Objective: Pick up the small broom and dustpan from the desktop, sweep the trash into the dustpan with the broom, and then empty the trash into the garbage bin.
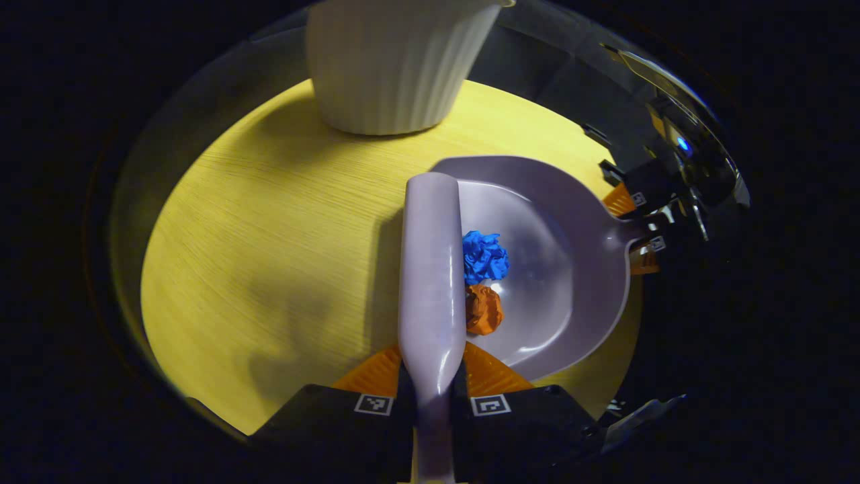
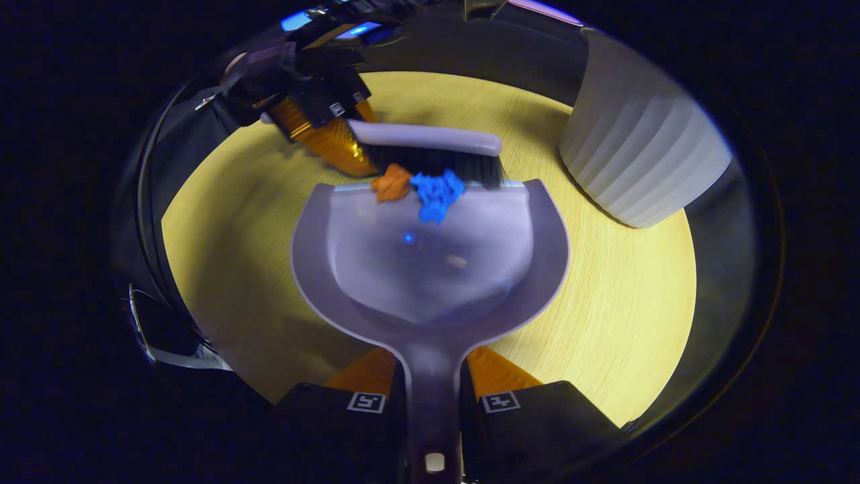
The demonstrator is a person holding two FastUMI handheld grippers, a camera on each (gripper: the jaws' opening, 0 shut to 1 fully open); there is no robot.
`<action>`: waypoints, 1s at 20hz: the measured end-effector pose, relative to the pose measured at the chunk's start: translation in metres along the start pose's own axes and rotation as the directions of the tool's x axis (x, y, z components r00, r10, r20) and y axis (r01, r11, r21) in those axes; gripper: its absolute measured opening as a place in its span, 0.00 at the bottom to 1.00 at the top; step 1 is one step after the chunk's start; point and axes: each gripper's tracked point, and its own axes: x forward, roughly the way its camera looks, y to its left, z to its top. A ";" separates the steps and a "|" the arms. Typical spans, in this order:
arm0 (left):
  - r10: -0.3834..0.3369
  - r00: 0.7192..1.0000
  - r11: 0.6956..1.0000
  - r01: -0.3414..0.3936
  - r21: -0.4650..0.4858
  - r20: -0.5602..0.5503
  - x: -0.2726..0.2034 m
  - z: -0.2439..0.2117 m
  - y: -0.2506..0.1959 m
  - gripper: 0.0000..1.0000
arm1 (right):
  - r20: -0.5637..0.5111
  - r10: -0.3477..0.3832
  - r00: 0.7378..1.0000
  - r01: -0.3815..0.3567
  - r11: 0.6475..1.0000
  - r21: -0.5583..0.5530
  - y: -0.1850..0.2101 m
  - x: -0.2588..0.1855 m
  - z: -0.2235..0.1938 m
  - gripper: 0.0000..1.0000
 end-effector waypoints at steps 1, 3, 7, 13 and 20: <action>-0.009 1.000 1.000 0.009 -0.018 0.007 0.002 0.000 -0.013 0.26 | 0.005 0.000 1.000 0.000 1.000 0.000 0.000 0.001 -0.003 0.37; 0.009 0.999 0.997 -0.006 -0.076 0.039 0.004 -0.003 -0.034 0.28 | 0.023 -0.001 1.000 0.001 1.000 0.006 -0.001 0.001 -0.002 0.41; 0.091 0.984 0.965 -0.049 -0.256 0.154 -0.007 -0.008 -0.051 0.27 | 0.031 -0.013 0.999 0.013 1.000 0.000 -0.005 0.004 -0.004 0.37; 0.333 0.901 0.842 -0.152 -0.517 0.279 -0.051 -0.059 -0.043 0.27 | 0.056 -0.015 0.998 0.014 1.000 0.025 -0.013 -0.016 -0.004 0.37; 0.503 0.834 0.664 -0.205 -0.719 0.227 0.005 -0.196 -0.066 0.27 | 0.089 0.041 0.995 -0.038 0.999 -0.036 -0.015 -0.096 0.031 0.36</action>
